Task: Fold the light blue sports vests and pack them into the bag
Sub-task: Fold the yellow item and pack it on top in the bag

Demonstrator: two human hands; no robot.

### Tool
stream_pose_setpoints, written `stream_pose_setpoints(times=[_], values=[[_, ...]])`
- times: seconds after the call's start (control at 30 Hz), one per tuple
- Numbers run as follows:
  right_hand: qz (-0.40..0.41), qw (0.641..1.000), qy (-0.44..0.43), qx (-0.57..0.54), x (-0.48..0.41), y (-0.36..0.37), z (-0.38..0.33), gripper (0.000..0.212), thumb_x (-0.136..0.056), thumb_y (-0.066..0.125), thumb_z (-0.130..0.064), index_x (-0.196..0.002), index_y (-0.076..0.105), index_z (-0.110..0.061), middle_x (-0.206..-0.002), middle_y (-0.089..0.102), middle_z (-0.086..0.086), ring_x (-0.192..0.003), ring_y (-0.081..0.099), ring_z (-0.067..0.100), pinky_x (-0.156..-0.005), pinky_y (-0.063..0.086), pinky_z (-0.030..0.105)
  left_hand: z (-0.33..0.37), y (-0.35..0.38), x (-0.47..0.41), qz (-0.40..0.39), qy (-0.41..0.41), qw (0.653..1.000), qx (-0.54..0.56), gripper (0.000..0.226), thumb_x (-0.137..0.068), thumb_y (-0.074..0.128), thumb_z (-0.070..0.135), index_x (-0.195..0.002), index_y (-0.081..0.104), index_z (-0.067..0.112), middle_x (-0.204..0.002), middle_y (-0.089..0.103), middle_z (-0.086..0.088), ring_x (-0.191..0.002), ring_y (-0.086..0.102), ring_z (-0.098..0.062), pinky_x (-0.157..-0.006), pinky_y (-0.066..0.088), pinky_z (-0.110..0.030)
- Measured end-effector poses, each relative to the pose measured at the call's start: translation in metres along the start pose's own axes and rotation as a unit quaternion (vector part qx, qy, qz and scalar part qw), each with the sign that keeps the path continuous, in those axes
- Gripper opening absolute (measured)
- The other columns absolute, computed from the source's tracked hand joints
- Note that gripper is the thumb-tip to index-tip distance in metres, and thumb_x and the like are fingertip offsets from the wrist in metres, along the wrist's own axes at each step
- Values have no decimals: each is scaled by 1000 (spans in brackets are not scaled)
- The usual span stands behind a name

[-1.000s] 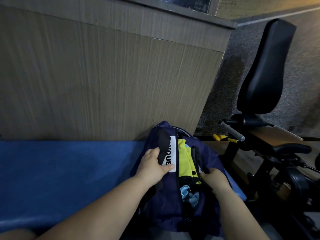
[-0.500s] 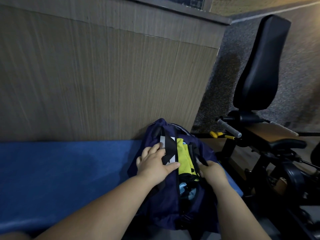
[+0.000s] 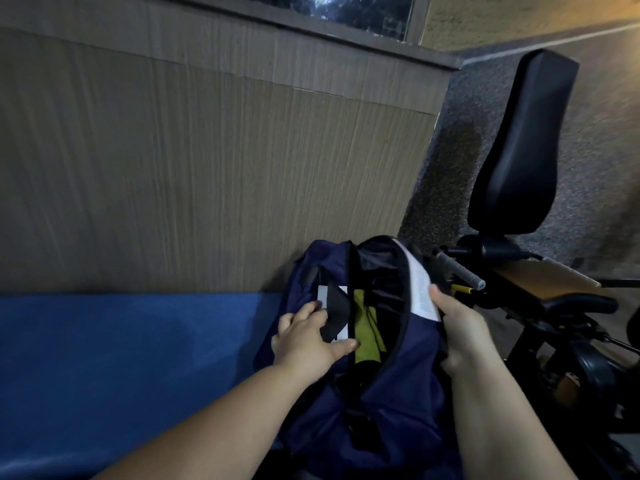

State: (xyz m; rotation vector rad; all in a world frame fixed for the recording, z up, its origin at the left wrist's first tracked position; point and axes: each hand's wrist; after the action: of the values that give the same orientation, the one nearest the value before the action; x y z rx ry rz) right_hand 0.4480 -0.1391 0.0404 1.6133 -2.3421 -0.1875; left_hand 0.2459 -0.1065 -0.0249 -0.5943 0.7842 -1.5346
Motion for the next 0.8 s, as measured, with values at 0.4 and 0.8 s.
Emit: stream_pose_setpoints(times=[0.4, 0.8], values=[[-28, 879, -43, 475, 9, 70, 48, 105, -73, 52, -82, -155, 7, -34, -151, 40, 11, -133, 44, 32, -100, 39, 40, -15, -6, 8, -31, 11, 916, 399, 45, -95, 45, 4, -118, 65, 37, -114, 66, 19, -104, 60, 10, -86, 45, -8], [27, 793, -38, 607, -3, 100, 57, 93, -72, 77, -49, -143, 28, -14, -126, 60, 6, -119, 55, 28, -91, 48, 37, -73, -9, -2, -6, -238, 856, 459, 96, -83, 71, 41, -155, 10, 21, -154, 32, -10, -134, 40, -30, -107, 39, -41]])
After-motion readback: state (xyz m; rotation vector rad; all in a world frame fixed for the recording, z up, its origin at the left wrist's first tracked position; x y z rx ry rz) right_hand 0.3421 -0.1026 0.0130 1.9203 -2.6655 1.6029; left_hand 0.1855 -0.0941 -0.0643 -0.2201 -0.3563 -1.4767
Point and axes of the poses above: each hand's wrist, its own x-axis away from the middle knuckle, its own y-axis out of the palm, z = x × y
